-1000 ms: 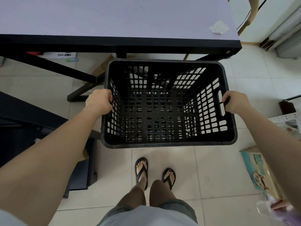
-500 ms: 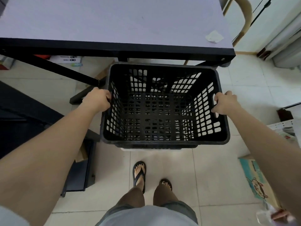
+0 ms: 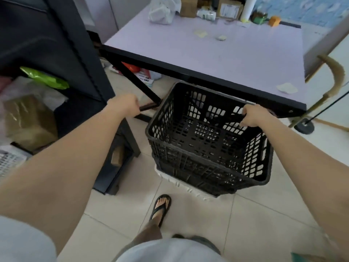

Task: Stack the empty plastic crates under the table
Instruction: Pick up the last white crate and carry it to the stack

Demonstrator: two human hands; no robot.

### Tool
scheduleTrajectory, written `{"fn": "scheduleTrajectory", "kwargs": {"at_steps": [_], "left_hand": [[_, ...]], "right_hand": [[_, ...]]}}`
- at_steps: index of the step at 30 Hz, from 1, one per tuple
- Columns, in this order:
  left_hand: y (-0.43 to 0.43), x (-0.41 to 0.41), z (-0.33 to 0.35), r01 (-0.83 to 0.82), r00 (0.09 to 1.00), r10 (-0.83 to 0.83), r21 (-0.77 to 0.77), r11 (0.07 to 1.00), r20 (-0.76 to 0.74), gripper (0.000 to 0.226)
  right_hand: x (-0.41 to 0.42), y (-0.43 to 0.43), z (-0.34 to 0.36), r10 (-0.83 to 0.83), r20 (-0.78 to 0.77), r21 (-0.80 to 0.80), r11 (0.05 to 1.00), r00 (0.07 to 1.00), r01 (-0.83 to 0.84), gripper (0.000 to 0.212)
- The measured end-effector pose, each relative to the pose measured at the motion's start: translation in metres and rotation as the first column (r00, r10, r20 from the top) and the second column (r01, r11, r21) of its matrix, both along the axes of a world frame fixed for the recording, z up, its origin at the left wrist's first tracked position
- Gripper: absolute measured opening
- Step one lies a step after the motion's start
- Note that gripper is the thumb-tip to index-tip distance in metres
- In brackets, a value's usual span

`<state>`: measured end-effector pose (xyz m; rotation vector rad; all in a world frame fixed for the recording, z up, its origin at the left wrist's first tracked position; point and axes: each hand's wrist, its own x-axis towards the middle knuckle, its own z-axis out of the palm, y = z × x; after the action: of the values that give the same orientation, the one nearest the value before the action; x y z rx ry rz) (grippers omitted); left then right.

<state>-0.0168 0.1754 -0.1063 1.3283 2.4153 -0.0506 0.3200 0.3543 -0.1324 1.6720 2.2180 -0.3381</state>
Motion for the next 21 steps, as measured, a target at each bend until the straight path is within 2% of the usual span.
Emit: {"fn": "scheduleTrajectory", "kwargs": {"at_steps": [6, 10, 15, 17, 21], "left_hand": [[-0.107, 0.021, 0.018, -0.124, 0.992, 0.124, -0.016, 0.992, 0.021, 0.019], [-0.184, 0.018, 0.037, -0.257, 0.966, 0.257, -0.057, 0.965, -0.001, 0.026], [-0.280, 0.001, 0.061, -0.406, 0.911, 0.403, -0.023, 0.913, -0.089, 0.019], [-0.327, 0.001, 0.071, -0.457, 0.883, 0.452, -0.011, 0.889, -0.124, 0.027], [-0.407, -0.008, 0.077, -0.596, 0.788, 0.594, 0.040, 0.802, -0.165, 0.033]], "right_hand": [[-0.051, -0.052, 0.020, 0.256, 0.010, -0.071, 0.964, 0.967, -0.255, 0.035], [-0.101, -0.098, 0.033, 0.383, -0.012, -0.092, 0.920, 0.924, -0.382, 0.030], [-0.177, -0.163, 0.052, 0.591, -0.016, -0.043, 0.806, 0.807, -0.591, 0.037], [-0.212, -0.204, 0.059, 0.663, -0.007, -0.035, 0.748, 0.749, -0.663, 0.039], [-0.268, -0.279, 0.071, 0.772, -0.040, -0.041, 0.633, 0.635, -0.773, 0.028]]}}
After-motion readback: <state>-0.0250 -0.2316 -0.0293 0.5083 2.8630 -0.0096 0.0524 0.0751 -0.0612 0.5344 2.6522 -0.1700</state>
